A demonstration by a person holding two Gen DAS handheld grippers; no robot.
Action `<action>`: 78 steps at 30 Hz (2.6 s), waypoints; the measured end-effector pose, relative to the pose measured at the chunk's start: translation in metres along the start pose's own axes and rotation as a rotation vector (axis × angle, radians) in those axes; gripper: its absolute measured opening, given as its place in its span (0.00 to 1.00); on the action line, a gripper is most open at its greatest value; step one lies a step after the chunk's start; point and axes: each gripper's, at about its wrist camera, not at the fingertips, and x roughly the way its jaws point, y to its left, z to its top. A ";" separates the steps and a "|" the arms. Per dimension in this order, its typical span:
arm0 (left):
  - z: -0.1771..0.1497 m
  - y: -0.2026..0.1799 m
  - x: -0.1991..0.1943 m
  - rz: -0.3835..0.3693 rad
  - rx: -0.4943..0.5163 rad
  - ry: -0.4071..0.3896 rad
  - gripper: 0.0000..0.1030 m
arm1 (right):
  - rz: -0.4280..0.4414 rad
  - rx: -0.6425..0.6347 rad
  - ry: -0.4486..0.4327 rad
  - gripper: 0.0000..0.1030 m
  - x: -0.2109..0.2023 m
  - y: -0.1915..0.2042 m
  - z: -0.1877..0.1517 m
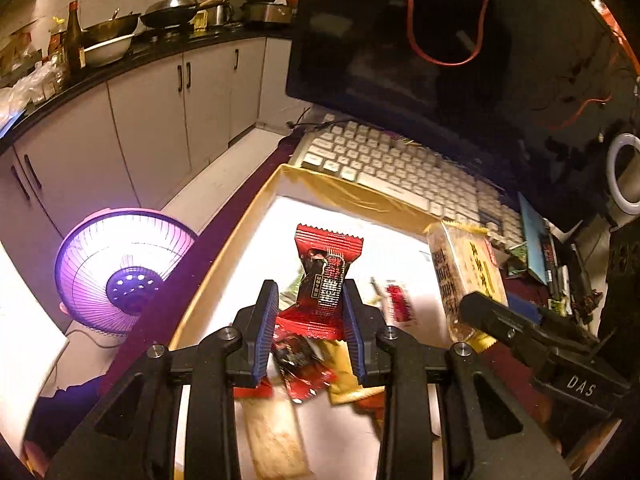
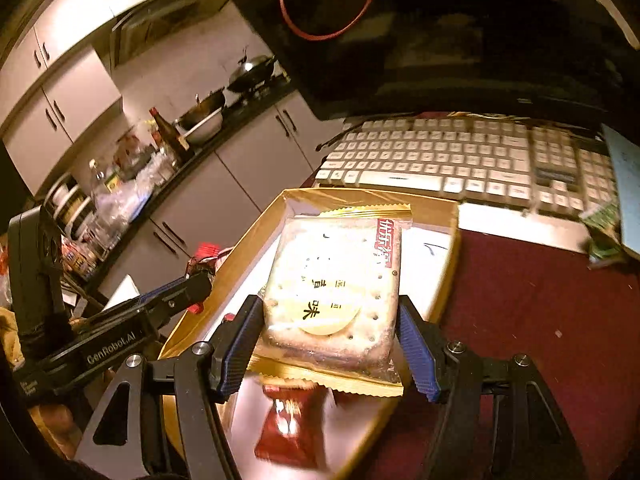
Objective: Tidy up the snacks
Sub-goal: 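Carry biscuit pack and red candy over the tray and open both tools, then move right tool to the green pea pouch by the notebook and grasp it, then grasp green pea pouch with left tool while right tool holds it out and releases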
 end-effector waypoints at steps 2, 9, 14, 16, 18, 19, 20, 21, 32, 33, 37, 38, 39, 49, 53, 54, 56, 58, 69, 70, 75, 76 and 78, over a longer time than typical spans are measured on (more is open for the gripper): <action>0.002 0.004 0.008 0.005 -0.001 0.013 0.28 | -0.013 -0.009 0.015 0.66 0.011 0.003 0.006; 0.007 0.015 0.028 0.012 0.003 0.057 0.28 | -0.050 -0.001 0.075 0.66 0.044 0.001 0.015; 0.011 0.007 0.046 -0.008 0.030 0.107 0.28 | -0.081 0.012 0.092 0.66 0.053 -0.006 0.019; 0.014 0.003 0.054 -0.005 0.048 0.119 0.28 | -0.092 0.012 0.096 0.66 0.058 -0.009 0.022; 0.017 -0.001 0.064 -0.004 0.055 0.161 0.28 | -0.107 0.016 0.117 0.66 0.068 -0.011 0.025; 0.019 -0.003 0.069 -0.016 0.062 0.172 0.29 | -0.116 0.025 0.123 0.66 0.073 -0.013 0.025; 0.020 -0.006 0.073 -0.029 0.066 0.182 0.29 | -0.124 0.035 0.126 0.66 0.075 -0.015 0.023; 0.021 -0.008 0.079 -0.026 0.068 0.200 0.29 | -0.123 0.038 0.121 0.66 0.077 -0.016 0.022; 0.012 -0.018 0.060 -0.046 0.027 0.166 0.49 | -0.031 0.088 0.007 0.71 0.057 -0.028 0.021; 0.010 -0.020 0.049 -0.049 0.029 0.134 0.61 | -0.027 0.101 -0.008 0.71 0.049 -0.030 0.021; -0.005 -0.030 -0.002 -0.043 -0.003 0.009 0.75 | 0.009 0.104 -0.094 0.72 -0.001 -0.037 0.012; -0.007 -0.036 -0.008 -0.051 -0.002 0.002 0.75 | 0.011 0.109 -0.098 0.73 -0.010 -0.042 0.008; -0.012 -0.042 -0.014 -0.068 0.001 -0.004 0.75 | 0.019 0.116 -0.102 0.74 -0.021 -0.048 0.003; -0.044 -0.114 -0.026 -0.193 0.110 -0.016 0.75 | -0.106 0.182 -0.080 0.72 -0.082 -0.147 -0.007; -0.052 -0.122 -0.024 -0.198 0.131 0.003 0.75 | -0.220 0.133 -0.074 0.69 -0.075 -0.165 0.020; -0.053 -0.121 -0.022 -0.200 0.127 0.012 0.75 | -0.249 0.096 -0.066 0.67 -0.070 -0.166 0.028; -0.055 -0.119 -0.021 -0.213 0.121 0.021 0.75 | -0.317 0.027 -0.052 0.65 -0.058 -0.166 0.041; -0.054 -0.116 -0.019 -0.210 0.114 0.027 0.75 | -0.360 -0.030 -0.004 0.49 -0.039 -0.167 0.049; -0.054 -0.106 -0.019 -0.221 0.091 0.028 0.75 | -0.619 -0.110 0.082 0.20 0.008 -0.176 0.036; -0.054 -0.106 -0.019 -0.223 0.091 0.028 0.75 | -0.596 -0.086 0.095 0.19 0.003 -0.176 0.035; -0.054 -0.107 -0.018 -0.264 0.074 0.044 0.75 | -0.359 -0.072 0.075 0.19 -0.042 -0.136 0.006; -0.054 -0.109 -0.017 -0.278 0.074 0.057 0.75 | -0.325 -0.082 0.081 0.19 -0.047 -0.127 -0.003; -0.056 -0.116 -0.015 -0.333 0.082 0.092 0.75 | -0.282 -0.122 0.107 0.19 -0.057 -0.105 -0.027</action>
